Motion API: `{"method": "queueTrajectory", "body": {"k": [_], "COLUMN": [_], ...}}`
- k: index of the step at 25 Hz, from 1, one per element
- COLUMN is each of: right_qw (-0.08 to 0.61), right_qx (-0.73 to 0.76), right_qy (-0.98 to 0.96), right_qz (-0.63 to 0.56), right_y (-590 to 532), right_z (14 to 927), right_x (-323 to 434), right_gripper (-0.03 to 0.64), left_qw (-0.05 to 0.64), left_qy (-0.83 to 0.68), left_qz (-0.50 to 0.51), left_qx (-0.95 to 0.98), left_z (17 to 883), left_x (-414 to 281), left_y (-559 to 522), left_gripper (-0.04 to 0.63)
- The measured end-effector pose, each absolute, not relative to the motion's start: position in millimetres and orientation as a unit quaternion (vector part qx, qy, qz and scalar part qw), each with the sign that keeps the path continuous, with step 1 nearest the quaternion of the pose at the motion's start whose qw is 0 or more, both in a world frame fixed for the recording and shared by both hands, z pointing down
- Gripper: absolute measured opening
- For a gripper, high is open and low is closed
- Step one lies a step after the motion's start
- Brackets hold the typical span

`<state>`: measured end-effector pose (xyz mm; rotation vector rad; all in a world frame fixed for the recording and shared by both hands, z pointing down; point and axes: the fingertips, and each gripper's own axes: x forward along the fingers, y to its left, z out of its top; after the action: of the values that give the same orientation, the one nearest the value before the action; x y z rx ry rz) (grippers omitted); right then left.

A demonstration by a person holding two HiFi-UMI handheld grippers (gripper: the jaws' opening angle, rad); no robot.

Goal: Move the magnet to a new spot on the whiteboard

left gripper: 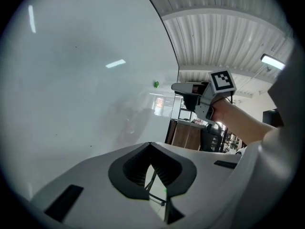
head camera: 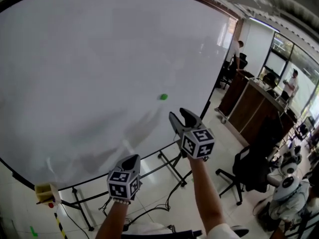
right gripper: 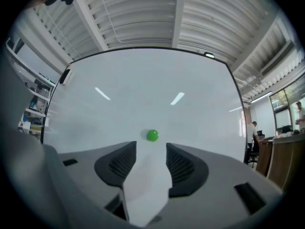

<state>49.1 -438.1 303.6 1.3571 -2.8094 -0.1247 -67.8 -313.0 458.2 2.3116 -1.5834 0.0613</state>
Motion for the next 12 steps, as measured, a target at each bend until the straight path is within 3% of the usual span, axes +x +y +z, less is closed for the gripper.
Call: {"method": "queueTrajectory", "body": {"k": [12], "right_qw": [0.041], "right_qx": [0.424], "right_qy": [-0.902], "right_qz": [-0.073], "right_y": [-485], "right_z": [286], "right_x": [10], "right_gripper": [0.217], "left_qw": [0.17], "left_qy": [-0.578], "left_qz": [0.014], "left_qx": [0.798], "left_z": [457], "left_x": [-88], "left_y": [-320], "left_gripper": [-0.009]}}
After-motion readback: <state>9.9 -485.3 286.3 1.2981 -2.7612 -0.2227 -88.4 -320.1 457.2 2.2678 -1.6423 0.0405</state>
